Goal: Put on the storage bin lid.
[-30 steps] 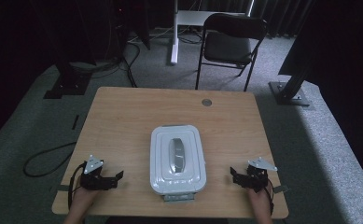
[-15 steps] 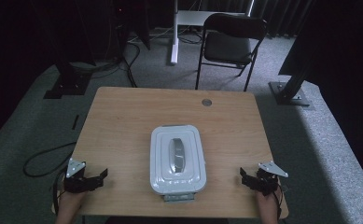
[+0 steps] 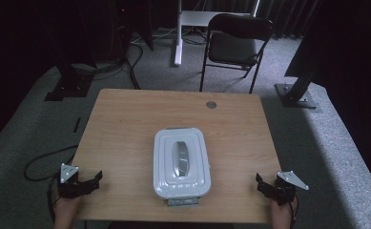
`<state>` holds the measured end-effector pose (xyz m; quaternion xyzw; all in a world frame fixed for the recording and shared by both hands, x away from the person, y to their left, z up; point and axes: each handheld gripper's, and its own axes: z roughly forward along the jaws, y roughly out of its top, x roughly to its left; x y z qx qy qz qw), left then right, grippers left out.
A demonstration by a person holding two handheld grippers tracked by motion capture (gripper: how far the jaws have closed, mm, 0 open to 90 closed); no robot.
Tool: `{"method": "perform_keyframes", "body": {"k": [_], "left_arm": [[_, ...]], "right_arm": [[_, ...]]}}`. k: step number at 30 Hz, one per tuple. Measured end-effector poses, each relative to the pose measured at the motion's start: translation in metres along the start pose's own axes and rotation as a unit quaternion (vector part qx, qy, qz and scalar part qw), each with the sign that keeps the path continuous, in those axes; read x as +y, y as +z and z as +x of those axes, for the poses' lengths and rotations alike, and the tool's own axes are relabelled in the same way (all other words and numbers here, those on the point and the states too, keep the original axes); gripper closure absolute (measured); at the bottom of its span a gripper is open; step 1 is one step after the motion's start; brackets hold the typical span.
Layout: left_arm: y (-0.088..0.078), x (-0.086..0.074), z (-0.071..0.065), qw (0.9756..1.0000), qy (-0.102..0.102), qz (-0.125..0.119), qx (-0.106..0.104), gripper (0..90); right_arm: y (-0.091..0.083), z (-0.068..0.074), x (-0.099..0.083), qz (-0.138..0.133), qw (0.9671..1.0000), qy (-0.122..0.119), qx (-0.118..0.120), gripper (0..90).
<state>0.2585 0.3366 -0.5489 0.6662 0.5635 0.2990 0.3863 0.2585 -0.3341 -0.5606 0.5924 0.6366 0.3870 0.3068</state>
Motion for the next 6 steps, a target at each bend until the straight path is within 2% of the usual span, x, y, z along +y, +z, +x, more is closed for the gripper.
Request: {"method": "perform_keyframes", "body": {"k": [2, 6], "left_arm": [[-0.0010, -0.0003, 0.0005, 1.0000, -0.002, 0.000, 0.001, 2.2], [-0.0030, -0.0022, 0.0013, 1.0000, -0.007, -0.001, 0.002, 2.2]], "right_arm": [[0.0005, -0.0013, 0.0003, 0.000, 1.0000, 0.006, -0.001, 11.9], [0.0016, -0.0002, 0.0007, 0.005, 1.0000, 0.001, -0.005, 11.8]]}}
